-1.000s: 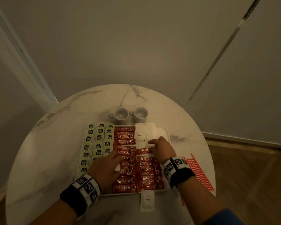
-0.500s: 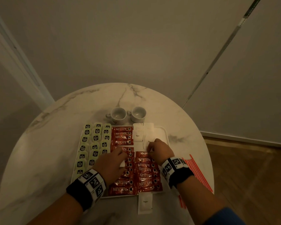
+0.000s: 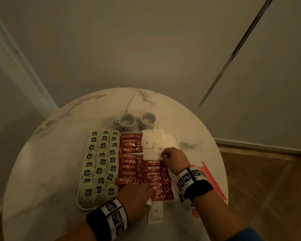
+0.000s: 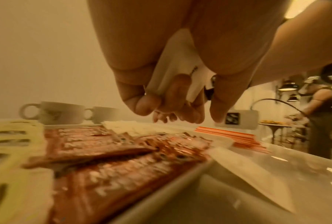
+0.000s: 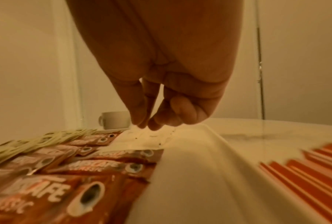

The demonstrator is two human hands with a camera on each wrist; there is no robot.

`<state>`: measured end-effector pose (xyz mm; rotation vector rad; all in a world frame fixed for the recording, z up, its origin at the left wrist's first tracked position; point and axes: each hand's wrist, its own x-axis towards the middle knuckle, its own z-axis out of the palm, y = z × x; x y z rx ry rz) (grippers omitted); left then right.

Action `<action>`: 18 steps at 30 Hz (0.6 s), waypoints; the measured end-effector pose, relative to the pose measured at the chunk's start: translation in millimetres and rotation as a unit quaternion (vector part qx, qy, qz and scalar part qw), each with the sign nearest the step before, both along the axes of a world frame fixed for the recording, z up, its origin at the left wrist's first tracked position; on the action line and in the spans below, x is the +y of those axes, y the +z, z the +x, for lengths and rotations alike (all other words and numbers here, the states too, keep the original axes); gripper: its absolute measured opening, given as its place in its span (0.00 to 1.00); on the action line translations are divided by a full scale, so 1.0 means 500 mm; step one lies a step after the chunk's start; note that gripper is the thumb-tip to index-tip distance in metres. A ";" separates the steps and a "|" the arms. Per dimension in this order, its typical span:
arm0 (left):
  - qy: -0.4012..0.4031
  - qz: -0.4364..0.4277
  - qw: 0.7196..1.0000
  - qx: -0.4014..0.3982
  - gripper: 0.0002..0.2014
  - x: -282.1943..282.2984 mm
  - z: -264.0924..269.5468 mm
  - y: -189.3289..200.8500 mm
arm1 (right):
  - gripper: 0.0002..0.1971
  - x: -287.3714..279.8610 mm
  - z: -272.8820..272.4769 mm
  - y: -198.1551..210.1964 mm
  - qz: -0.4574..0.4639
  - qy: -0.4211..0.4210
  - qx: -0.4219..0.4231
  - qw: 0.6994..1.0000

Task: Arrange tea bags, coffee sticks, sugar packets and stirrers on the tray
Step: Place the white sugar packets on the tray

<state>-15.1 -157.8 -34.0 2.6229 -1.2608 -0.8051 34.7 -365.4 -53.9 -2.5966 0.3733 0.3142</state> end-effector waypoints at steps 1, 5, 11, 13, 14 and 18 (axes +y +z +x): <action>-0.032 0.017 0.999 0.002 0.21 -0.004 -0.020 -0.008 | 0.08 -0.007 -0.004 0.001 0.005 -0.025 -0.001 1.000; -0.040 0.006 0.999 0.004 0.20 -0.023 -0.075 -0.034 | 0.15 -0.018 0.016 -0.004 -0.005 -0.104 0.056 0.993; 0.163 0.084 0.965 0.188 0.32 -0.061 -0.121 -0.060 | 0.20 -0.008 0.071 -0.003 0.008 -0.087 0.135 0.987; 0.175 0.109 0.964 0.166 0.32 -0.063 -0.125 -0.059 | 0.25 -0.009 0.083 -0.004 -0.014 -0.059 0.150 0.987; 0.171 0.113 0.969 0.141 0.34 -0.063 -0.129 -0.065 | 0.26 -0.010 0.088 -0.004 -0.026 -0.048 0.153 0.987; 0.209 0.024 0.977 0.021 0.38 -0.053 -0.124 -0.081 | 0.24 -0.010 0.096 -0.005 -0.045 -0.021 0.157 0.986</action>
